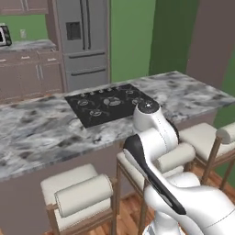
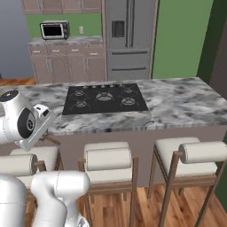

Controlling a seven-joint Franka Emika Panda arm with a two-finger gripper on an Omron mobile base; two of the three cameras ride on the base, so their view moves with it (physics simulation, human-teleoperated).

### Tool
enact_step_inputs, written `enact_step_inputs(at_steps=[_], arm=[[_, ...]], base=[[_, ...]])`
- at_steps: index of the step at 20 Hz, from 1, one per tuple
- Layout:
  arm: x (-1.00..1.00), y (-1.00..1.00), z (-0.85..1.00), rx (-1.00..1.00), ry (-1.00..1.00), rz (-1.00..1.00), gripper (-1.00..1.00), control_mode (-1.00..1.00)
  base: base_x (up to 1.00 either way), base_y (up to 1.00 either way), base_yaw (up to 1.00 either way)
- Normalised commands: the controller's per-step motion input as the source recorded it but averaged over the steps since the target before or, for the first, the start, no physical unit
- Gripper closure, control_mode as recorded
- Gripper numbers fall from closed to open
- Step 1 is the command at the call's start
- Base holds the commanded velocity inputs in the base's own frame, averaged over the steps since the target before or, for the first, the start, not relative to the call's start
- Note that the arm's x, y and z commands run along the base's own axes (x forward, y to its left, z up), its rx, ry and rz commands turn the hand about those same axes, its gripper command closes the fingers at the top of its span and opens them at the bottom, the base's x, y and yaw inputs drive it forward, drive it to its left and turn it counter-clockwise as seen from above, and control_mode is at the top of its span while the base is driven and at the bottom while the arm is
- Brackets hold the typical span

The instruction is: Organize the utensils by type. Pick up the wooden spoons from the counter and place them in the open cabinet. Then pick up the metallic utensils from the counter and place them in the open drawer.

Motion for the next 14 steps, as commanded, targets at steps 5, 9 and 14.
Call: enact_step_inputs(at_steps=[5,9,14], arm=[[0.0,0.0,0.0,0.0,0.0,0.0,1.0,1.0],[0.0,0.0,0.0,0.0,0.0,0.0,1.0,1.0],[0.0,0.0,0.0,0.0,0.0,0.0,1.0,1.0]], base=[[0.31,0.1,-0.45],[0.18,0.48,-0.04],[0.11,0.55,0.04]])
